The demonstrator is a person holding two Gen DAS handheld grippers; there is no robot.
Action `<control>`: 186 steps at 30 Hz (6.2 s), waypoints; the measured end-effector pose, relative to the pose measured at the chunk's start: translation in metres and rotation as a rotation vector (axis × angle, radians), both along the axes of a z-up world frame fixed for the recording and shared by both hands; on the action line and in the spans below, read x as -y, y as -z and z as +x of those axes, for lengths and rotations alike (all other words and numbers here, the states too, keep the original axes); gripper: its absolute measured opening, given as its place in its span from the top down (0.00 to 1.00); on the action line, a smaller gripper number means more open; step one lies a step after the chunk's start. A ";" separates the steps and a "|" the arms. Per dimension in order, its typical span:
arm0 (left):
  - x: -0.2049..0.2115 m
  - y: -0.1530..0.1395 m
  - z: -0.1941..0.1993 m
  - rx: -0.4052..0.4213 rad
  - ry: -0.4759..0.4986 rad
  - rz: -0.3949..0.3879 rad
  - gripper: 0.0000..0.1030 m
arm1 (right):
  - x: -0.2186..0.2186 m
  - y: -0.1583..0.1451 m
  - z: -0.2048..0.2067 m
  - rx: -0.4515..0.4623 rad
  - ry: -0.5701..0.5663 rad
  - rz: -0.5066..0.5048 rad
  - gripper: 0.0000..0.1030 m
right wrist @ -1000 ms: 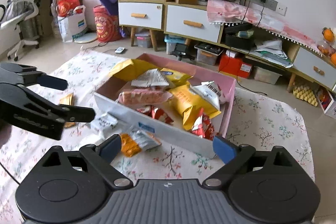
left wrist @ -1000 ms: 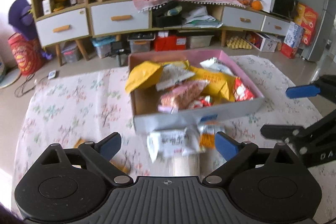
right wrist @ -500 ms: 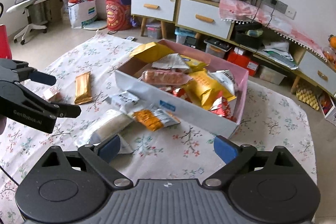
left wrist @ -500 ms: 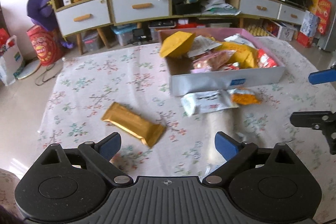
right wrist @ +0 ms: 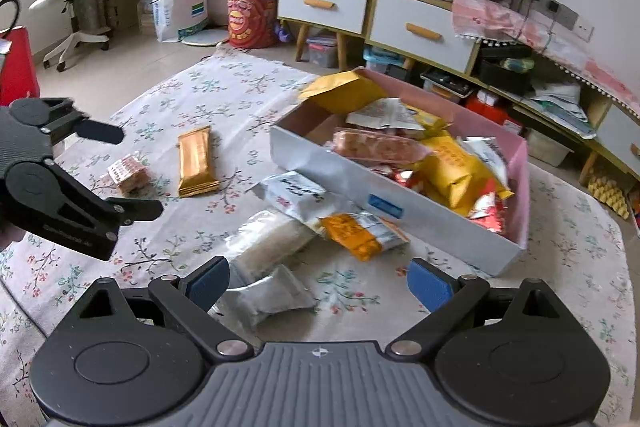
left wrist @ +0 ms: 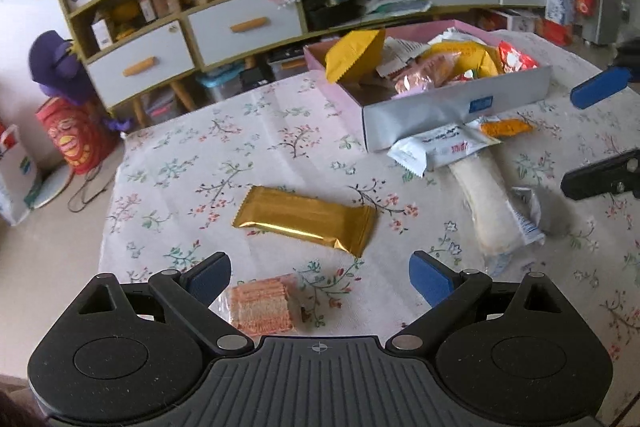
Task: Organize snacks
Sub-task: 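Move both tools back toward the gold bar and silver packet on the cloth, then grasp the gold bar with the left gripper while the right grasps the silver packet, then carry the gold bar and silver packet into the box and open both grippers, then move the left gripper to the clear rice-cake bag while the right grasps the orange-and-white packet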
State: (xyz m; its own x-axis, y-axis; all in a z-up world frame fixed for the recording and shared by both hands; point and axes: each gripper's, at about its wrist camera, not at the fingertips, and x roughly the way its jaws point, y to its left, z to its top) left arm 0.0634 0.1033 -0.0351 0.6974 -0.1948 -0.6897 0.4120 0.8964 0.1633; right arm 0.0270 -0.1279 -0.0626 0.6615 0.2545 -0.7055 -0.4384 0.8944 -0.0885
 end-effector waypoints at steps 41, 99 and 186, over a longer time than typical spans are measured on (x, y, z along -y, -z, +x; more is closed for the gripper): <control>0.029 0.006 0.057 -0.184 -0.297 -0.124 0.75 | -0.016 0.036 0.010 -0.129 -0.288 -0.005 0.75; 0.060 0.001 -0.007 -0.183 -0.062 -0.014 0.75 | -0.011 0.035 0.016 -0.112 -0.152 -0.119 1.00; 0.099 -0.060 0.062 -0.167 -0.092 -0.138 0.12 | 0.079 -0.026 0.081 -0.046 0.126 0.261 0.36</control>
